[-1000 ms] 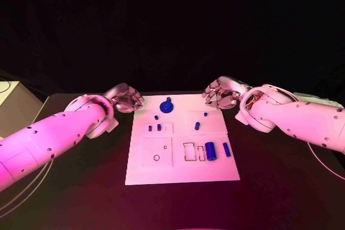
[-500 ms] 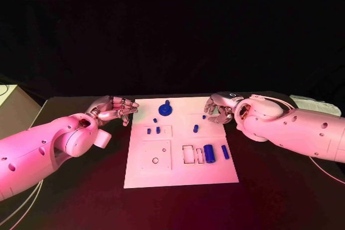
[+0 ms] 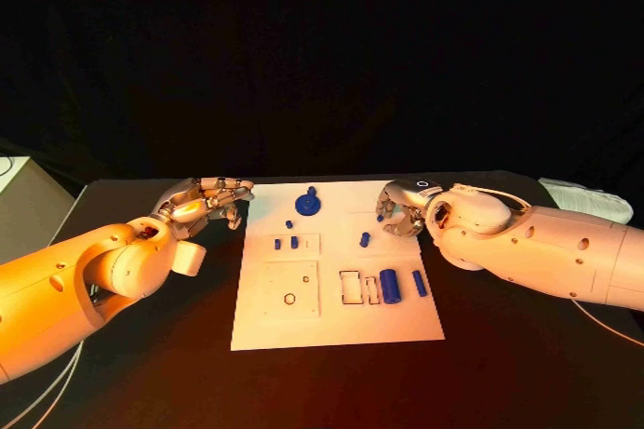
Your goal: Assemble the parts on the task board
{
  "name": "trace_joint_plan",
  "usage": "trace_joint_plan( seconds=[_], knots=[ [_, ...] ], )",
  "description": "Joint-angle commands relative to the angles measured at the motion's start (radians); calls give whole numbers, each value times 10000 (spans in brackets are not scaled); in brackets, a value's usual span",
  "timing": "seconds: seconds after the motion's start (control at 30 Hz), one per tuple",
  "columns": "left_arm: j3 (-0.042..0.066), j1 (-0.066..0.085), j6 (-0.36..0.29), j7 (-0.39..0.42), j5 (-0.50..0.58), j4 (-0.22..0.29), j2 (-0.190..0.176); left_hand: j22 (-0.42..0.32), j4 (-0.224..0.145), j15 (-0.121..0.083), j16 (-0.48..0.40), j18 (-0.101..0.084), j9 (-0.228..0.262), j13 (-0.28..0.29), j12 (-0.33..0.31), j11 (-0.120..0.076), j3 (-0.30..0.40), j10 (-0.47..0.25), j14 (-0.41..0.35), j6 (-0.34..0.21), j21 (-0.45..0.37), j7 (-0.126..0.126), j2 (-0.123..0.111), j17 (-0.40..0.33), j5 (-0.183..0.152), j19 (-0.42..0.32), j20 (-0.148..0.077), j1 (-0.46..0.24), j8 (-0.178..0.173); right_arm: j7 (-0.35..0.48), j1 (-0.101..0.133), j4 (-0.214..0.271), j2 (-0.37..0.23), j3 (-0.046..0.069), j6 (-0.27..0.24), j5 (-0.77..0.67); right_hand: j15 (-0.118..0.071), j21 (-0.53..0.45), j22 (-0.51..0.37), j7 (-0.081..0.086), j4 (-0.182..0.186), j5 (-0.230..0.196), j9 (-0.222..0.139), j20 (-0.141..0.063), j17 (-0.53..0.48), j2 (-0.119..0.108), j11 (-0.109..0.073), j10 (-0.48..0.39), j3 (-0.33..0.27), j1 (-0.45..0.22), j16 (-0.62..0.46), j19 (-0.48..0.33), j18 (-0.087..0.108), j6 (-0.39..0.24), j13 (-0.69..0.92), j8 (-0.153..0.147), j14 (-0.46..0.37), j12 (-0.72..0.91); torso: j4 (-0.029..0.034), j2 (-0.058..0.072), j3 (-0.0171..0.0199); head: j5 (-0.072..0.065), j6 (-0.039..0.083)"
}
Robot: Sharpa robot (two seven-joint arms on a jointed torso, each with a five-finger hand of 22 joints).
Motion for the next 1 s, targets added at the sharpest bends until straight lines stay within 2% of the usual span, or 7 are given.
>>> trace_joint_plan(
  seconds=[0.03,0.13,0.27,0.43,0.7,1.0],
  knots=[
    [12,-11,-22,268,282,71,-14,-10,-5,9,-39,-15,8,7,29,0,-69,15,72,44,-24,-8,21,16,-22,10,-11,-114,-40,-58,-45,25,54,-5,-163,-266,87,109,85,17,37,136,13,0,46,16,-11,53,137,118,107,73,-116,75,8,-3,274,14,3,4,11,34,-37],
    [12,-13,-20,261,267,84,-25,-4,-4,9,-39,-17,9,7,29,0,-70,15,73,45,-20,-9,20,16,-23,15,-11,-114,-39,-36,-59,14,88,-6,-212,-248,79,201,199,-8,67,249,35,-5,107,50,-29,99,286,160,211,86,-128,138,13,16,272,19,2,5,15,22,-45],
    [12,-15,-21,242,255,104,-39,8,-3,9,-41,-19,9,7,29,-1,-74,16,74,47,-11,-10,19,17,-23,26,-11,-115,-38,-17,-69,-13,128,-6,-270,-207,58,274,294,-59,116,299,79,-17,123,106,-63,173,476,171,296,79,-135,258,13,68,254,24,-1,8,2,4,-63],
    [12,-16,-45,230,229,117,-44,1,-4,6,-44,-17,12,8,30,-5,-76,17,78,54,-16,-13,20,18,-22,25,-11,-107,-34,-31,-73,-47,196,-7,-309,-186,28,328,370,-111,132,284,140,-39,93,227,-101,266,778,217,357,59,-137,388,5,134,227,20,-4,3,10,14,-78],
    [12,-16,-150,324,185,167,-37,51,-23,-6,-52,-27,16,14,43,-19,-70,44,97,64,26,-20,37,24,-14,81,-17,-50,-28,-192,-91,-92,314,-7,-168,-296,-61,629,750,-238,-87,276,343,-112,74,506,-212,587,1333,331,500,111,-182,698,-3,364,216,45,-7,-5,13,30,-107],
    [12,-16,-246,363,101,202,-48,100,-27,-10,-53,-36,18,16,48,-22,-70,53,109,66,66,-19,41,28,-12,126,-22,-32,-27,-451,-100,-142,402,-7,32,-529,-109,765,932,-308,-272,212,502,-156,11,584,-277,813,1490,266,547,117,-204,854,-14,529,200,38,-8,0,3,-4,-148]
  ],
)
